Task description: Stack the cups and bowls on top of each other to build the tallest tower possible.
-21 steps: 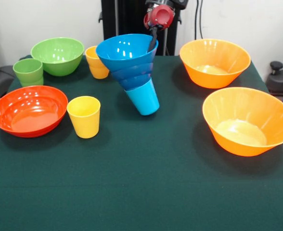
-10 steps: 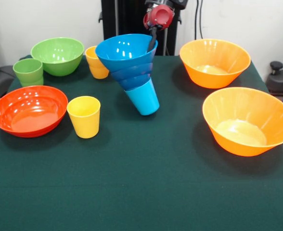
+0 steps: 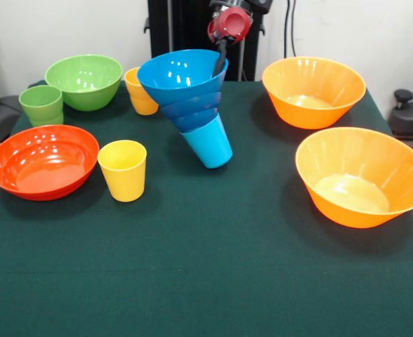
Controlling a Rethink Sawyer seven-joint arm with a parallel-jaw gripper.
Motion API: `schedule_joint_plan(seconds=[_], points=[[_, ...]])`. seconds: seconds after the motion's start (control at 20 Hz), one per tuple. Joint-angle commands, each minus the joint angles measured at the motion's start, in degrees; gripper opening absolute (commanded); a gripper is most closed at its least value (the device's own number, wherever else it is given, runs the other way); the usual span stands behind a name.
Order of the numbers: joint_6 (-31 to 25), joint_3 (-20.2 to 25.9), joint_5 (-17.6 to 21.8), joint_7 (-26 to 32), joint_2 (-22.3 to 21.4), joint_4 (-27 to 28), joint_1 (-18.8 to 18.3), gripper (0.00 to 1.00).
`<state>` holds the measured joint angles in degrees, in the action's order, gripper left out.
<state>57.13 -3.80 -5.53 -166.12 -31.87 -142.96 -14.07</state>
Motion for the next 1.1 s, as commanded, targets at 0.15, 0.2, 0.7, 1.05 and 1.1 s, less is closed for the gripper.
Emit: schedule_joint_plan(seconds=[0.15, 0.2, 0.7, 1.05, 1.1], points=[[-2.81, 3.78, -1.54, -10.11, 0.76, 7.19, -1.36, 1.0], [-2.69, 3.82, -1.54, -10.14, 1.05, 7.44, -1.43, 1.0], [-2.97, 4.07, -2.97, -9.61, 2.11, 9.22, -1.09, 1.0], [-3.75, 4.19, -4.19, -9.32, 2.22, 9.99, -0.76, 1.0], [-3.95, 4.23, -4.22, -9.28, 2.14, 10.06, -0.83, 1.0]])
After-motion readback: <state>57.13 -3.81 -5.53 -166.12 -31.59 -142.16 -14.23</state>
